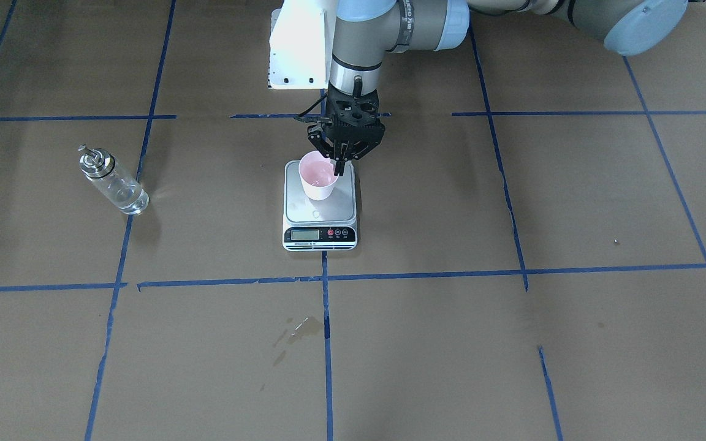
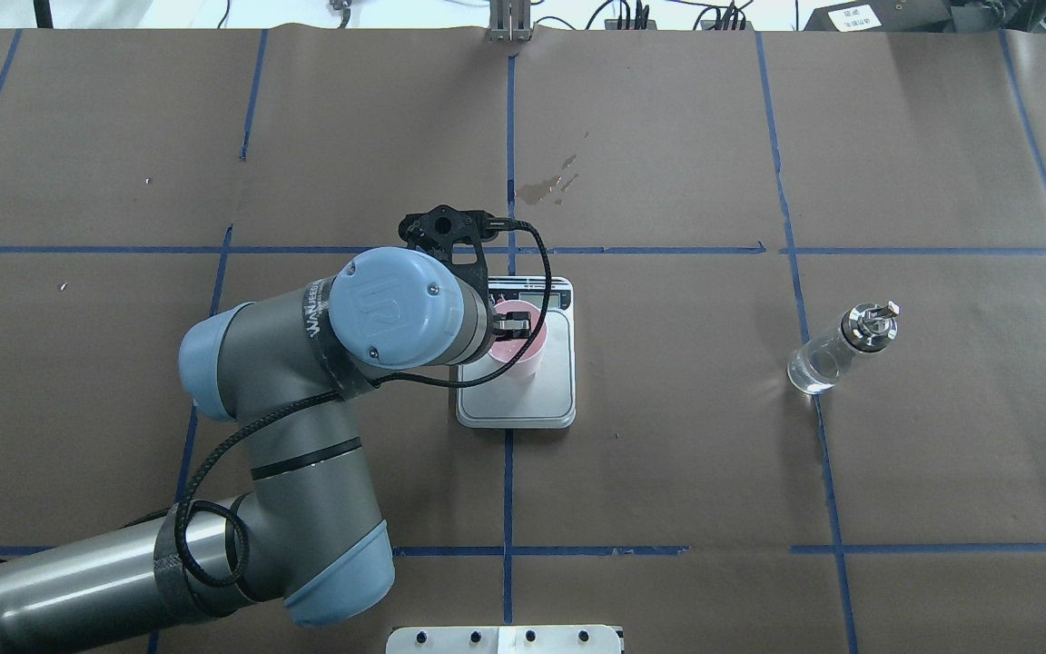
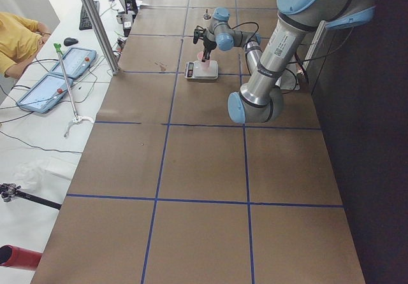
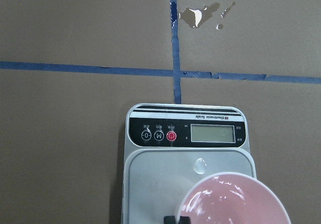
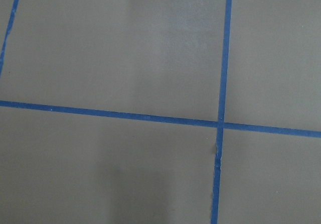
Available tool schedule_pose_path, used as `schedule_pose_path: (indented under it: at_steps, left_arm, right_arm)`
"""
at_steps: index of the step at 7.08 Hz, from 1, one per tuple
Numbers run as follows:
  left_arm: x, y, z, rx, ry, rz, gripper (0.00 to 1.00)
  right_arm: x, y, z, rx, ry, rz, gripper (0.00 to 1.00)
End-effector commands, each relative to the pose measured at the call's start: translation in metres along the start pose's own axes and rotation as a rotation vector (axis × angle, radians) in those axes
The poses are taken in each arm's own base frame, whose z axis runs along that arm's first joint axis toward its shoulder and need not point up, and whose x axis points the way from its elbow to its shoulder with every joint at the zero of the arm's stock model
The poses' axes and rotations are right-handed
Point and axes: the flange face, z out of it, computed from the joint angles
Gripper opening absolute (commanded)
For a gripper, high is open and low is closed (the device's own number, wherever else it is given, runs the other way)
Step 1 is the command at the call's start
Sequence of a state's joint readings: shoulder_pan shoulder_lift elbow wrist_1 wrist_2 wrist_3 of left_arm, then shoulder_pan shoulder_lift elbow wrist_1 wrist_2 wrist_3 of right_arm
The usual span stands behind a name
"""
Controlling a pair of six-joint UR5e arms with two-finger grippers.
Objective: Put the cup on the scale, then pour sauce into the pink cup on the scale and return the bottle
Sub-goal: 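Lower the pink cup onto the scale and open the left gripper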
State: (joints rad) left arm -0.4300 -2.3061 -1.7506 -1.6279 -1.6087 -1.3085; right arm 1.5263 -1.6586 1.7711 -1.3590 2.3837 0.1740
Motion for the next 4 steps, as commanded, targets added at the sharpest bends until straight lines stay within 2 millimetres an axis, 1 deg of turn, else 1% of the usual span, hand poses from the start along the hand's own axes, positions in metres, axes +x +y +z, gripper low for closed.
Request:
schedule_pose_path:
  at_steps: [1,2,4]
  left_arm:
    - [0.0004,0.0012,-0.0002,0.0,0.002,0.001,0.12]
    - [0.0004,0.0012,-0.0002,0.0,0.002,0.0,0.21]
    - [0.0001,0.0021,0.0004,0.0,0.002,-0.022,0.22]
  right_arm:
    - [-0.0019,0.0064,-0.0028,0.002,0.0,-0.001,1.0]
    - [-0.0019,0.0064,-0.0028,0.002,0.0,-0.001,1.0]
    - [-0.0019,0.0064,-0.0028,0.002,0.0,-0.001,1.0]
